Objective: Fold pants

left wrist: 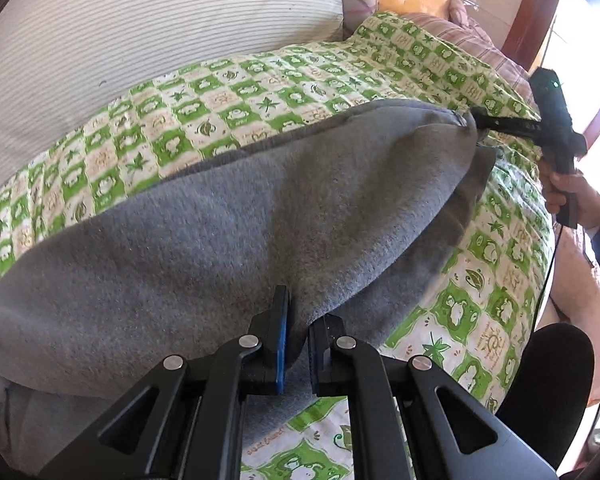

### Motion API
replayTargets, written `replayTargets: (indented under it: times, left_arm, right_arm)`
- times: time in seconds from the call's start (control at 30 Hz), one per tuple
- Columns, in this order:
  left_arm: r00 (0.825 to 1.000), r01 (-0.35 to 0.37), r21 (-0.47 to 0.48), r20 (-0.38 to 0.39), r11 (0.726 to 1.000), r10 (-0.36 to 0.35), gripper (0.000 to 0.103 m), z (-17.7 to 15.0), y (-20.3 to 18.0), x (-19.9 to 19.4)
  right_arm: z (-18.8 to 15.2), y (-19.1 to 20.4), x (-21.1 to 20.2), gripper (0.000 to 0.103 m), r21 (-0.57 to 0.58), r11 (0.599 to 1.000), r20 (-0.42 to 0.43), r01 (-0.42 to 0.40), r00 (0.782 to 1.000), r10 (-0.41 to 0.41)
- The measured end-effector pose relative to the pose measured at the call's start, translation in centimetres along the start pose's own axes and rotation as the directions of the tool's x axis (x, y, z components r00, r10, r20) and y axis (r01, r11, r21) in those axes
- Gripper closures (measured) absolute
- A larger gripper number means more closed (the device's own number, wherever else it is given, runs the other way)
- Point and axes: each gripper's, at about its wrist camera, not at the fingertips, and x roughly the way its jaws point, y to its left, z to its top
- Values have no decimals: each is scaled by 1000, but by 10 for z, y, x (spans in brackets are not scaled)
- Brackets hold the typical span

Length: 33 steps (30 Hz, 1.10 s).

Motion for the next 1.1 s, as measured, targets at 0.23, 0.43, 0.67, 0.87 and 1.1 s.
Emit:
replayTargets:
  times: [0.23, 0.43, 0.67, 0.87, 1.1]
  left_arm:
    - [1000, 6, 0, -11, 1000, -6, 83, -7, -2, 1]
    - [1000, 12, -17, 10, 1000, -12, 73, -17, 6, -16]
    - [999, -4, -58, 49, 998, 7, 62, -33, 27, -44]
    - [995, -39, -121, 84, 992, 50, 58, -54, 66, -75]
    - [989, -99, -268, 83, 958, 125, 58, -85, 139, -103]
  right_arm:
    - [-17, -1, -12, 60, 63, 997, -47, 41, 998, -38]
    - [-21, 29, -33, 49, 37, 999, 15, 33, 999, -33]
    - [-27, 87, -26, 41, -33, 999, 20, 26, 999, -26]
    - [-36, 146, -11, 38, -112, 994, 6, 5, 1000, -5]
    - [-45, 240, 27, 38, -239, 962, -67, -129, 991, 117]
